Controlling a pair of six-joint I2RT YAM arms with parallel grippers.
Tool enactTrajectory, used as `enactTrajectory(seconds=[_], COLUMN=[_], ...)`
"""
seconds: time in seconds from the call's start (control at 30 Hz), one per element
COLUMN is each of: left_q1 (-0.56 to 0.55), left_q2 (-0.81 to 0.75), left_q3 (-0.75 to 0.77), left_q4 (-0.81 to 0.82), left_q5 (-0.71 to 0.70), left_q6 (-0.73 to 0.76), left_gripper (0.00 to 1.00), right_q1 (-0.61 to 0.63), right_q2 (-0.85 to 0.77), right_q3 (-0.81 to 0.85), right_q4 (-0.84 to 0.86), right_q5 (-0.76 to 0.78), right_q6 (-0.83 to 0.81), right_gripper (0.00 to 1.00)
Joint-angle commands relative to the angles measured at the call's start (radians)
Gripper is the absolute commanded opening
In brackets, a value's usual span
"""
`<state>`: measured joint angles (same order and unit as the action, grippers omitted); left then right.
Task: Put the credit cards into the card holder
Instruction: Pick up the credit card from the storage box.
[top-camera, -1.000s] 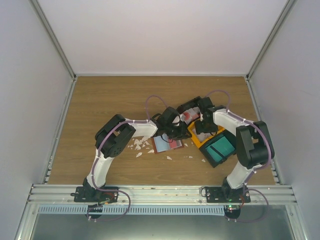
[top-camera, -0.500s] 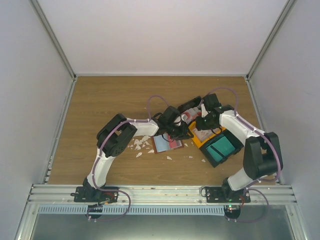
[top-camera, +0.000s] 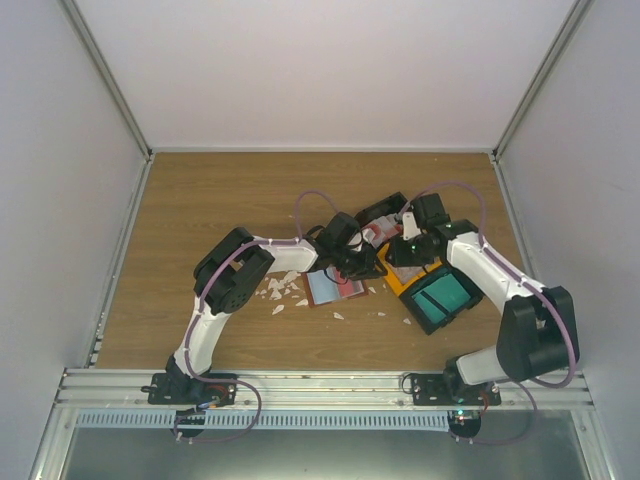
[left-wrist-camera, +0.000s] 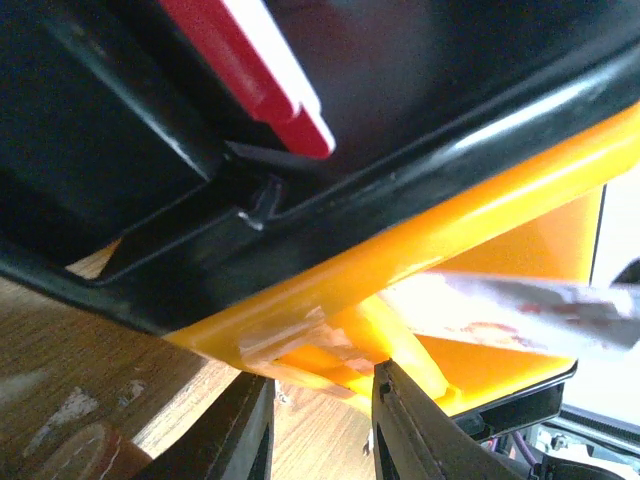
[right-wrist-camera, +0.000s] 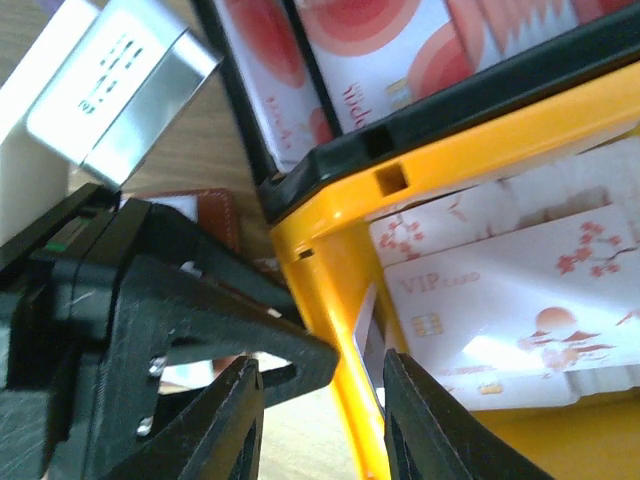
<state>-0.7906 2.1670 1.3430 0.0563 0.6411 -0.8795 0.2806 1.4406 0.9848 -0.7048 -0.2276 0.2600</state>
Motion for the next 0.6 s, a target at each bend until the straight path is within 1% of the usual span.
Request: enactTrajectory(seconds=[0.0,0.1,0.13,0.27,0.43,0.57], left_q1=[-0.005,-0.005,-0.005,-0.005,-0.004,-0.004], left_q2=[0.029,0.025,0.024,0.02,0.017,0.016], left_q3=[0.019,0.017,0.016,0.015,0.014,0.015], left_q4=[0.032,0.03,0.03,0.03,0.029,0.028], left_q5=[-0.059,-0.061,-0.062,-0.063,-0.065,-0.063], left_q6=[0.01,0.013,0.013,0.013,0.013,0.015], left_gripper=[0.3,0.3,0.3,0.3,0.3,0.3], right_q1=[0.012,0.012,0.011,0.011,0.011,0.012], right_q2=[-0.011,-0.018,-0.022,-0.028,-0.02,-0.006], right_q3=[-0.055,-0.066,-0.068,-0.075,-0.077,-0.083], right_q4=[-0.068,-0.064,-0.061,-0.045,-0.034,-0.017], right_q5=[-0.084,-0.076,-0.072,-0.072,-0.023,-0.03], right_q6=[0.046,0.073,0.085,0.104,0.081,0.042], right_gripper=[0.33,0.25,0.24,0.23,0.39,0.42])
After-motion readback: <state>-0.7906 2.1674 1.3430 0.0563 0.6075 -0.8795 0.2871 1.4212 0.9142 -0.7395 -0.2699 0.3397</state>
